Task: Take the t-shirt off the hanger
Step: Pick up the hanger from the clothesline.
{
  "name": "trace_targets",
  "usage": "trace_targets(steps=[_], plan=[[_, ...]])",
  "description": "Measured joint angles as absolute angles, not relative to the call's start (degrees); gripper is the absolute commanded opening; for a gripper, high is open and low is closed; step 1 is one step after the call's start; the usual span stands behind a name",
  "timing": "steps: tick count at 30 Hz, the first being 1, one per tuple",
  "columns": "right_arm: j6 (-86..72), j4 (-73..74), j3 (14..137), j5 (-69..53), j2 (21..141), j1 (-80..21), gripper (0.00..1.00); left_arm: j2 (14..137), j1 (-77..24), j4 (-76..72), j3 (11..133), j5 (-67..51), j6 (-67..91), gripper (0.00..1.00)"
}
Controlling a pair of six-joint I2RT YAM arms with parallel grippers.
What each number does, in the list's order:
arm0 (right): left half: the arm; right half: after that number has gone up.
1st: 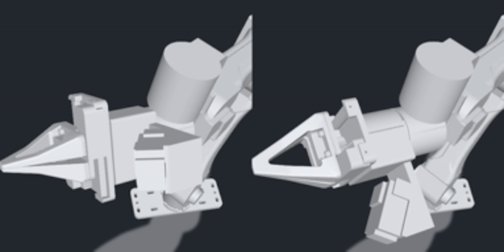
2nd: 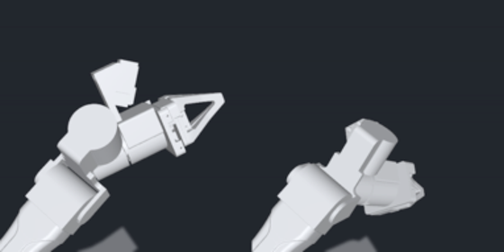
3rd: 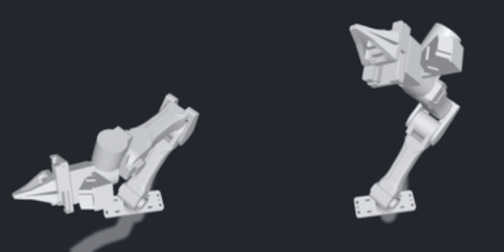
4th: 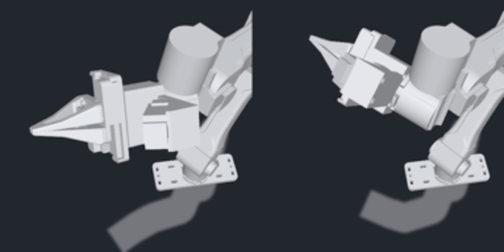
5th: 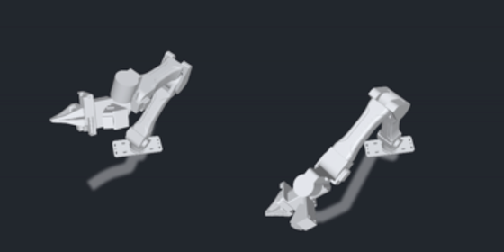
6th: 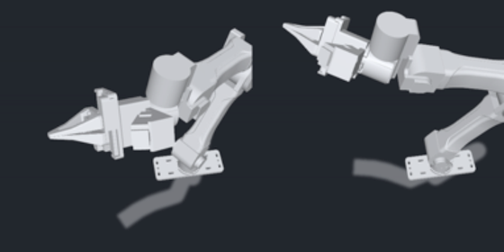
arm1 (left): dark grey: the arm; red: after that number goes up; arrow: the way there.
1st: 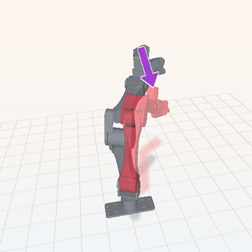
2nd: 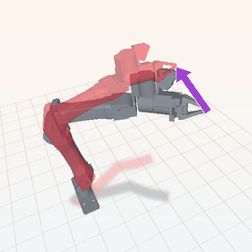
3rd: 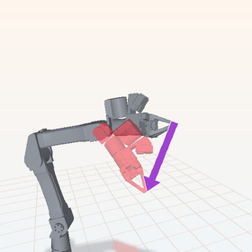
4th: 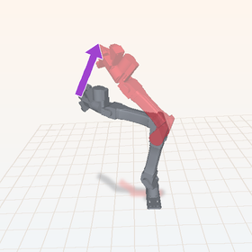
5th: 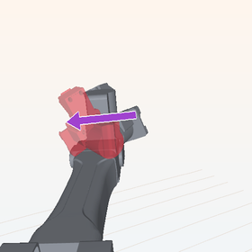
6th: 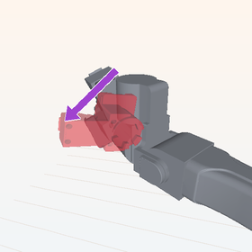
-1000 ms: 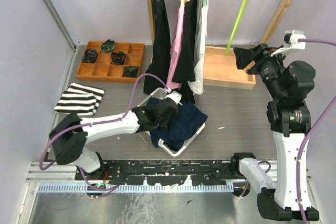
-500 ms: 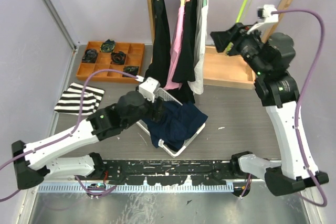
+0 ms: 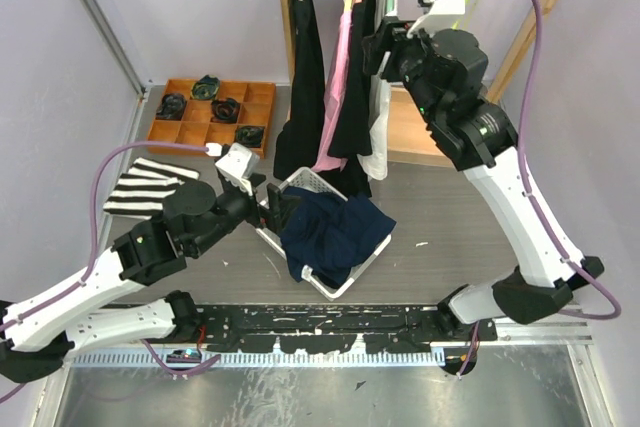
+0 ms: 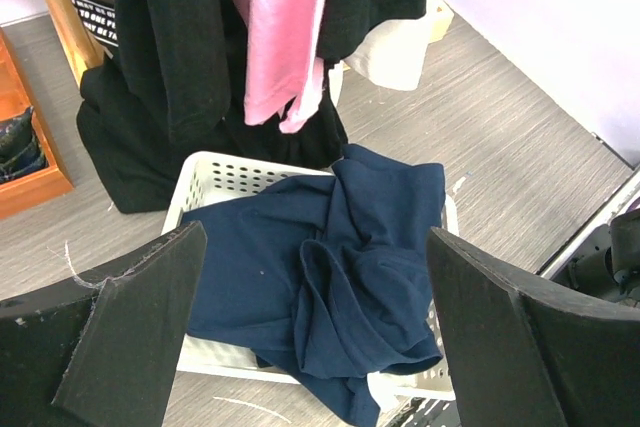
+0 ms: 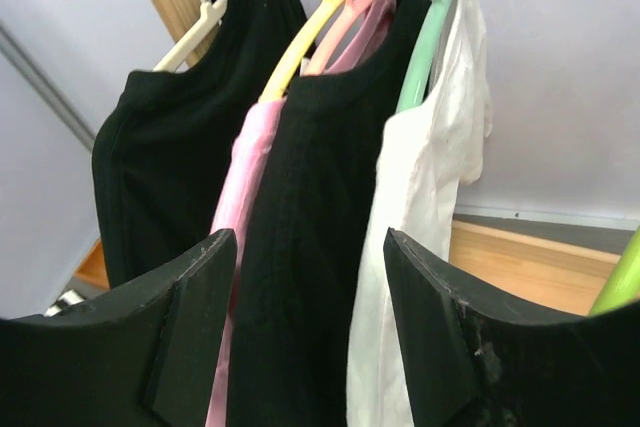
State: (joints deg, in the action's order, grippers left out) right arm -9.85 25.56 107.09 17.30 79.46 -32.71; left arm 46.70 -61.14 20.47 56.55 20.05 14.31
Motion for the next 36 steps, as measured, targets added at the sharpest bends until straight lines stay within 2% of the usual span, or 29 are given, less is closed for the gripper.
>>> trace_targets(steps=[13,27,36], plan=[[-5.0,29.0,117.5,32.0,89.4,-34.9,0.66,47.0,-61.1,20.1,56.8,20.1,13.5,0.98],[-4.4,33.0,125.6,35.3,94.4,-34.9,0.66,47.1,-61.1,19.6,57.0,20.1,13.5,0.98],[-4.4,35.6,127.3,35.6,98.3,-34.7,0.61,47.1,-61.1,19.6,57.0,20.1,13.5,0.98]])
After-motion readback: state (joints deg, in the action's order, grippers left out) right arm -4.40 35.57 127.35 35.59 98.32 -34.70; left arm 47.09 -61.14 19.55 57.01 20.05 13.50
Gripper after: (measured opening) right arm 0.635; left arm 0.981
